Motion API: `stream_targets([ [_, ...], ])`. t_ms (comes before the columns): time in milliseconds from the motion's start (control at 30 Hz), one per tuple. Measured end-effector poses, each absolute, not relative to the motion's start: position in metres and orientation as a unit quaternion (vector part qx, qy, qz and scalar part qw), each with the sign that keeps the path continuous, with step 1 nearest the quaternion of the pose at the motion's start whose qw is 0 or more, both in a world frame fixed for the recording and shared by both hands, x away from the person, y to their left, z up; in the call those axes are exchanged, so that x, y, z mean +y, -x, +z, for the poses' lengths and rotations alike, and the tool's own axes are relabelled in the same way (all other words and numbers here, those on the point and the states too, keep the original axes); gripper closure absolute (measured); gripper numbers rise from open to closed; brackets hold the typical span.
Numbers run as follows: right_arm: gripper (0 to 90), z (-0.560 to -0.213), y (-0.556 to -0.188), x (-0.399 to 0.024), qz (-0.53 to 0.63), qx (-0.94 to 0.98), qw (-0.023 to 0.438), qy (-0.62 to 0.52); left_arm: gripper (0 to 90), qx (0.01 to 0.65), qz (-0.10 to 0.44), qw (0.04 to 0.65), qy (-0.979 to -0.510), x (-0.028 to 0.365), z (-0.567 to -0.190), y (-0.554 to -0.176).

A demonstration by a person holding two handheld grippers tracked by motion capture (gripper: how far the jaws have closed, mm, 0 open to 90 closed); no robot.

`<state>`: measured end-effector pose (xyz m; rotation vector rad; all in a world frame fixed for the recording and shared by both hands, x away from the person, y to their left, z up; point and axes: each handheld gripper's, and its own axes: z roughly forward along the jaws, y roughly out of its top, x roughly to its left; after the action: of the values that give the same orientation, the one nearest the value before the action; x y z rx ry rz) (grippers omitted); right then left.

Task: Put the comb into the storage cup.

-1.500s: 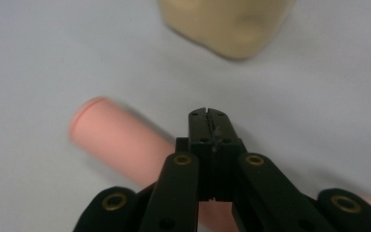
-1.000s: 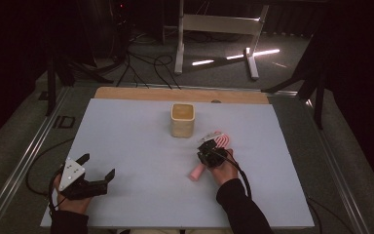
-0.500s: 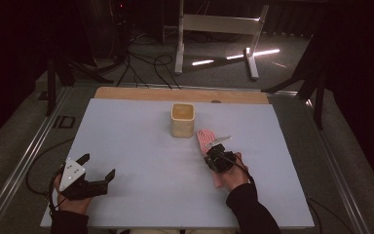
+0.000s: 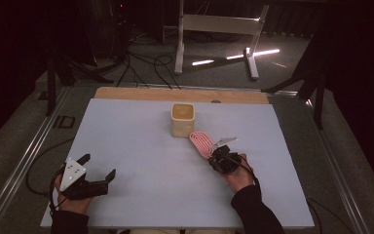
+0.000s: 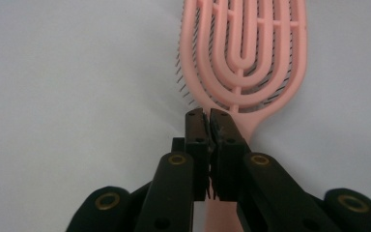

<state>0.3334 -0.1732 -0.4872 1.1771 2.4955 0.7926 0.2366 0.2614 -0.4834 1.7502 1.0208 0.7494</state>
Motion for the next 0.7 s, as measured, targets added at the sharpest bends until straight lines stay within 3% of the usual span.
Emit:
stream_targets([
  [400,84.1,-0.48,-0.311,-0.182,0.308,0.859,0.135,-0.387,0.3,0.416,0.306,0.47,-0.715,0.262,-0.483,-0.236],
  [700,62.1,-0.478,-0.29,-0.221,0.382,0.821,0.161,-0.392,0.3,0.416,0.305,0.47,-0.716,0.261,-0.483,-0.237],
])
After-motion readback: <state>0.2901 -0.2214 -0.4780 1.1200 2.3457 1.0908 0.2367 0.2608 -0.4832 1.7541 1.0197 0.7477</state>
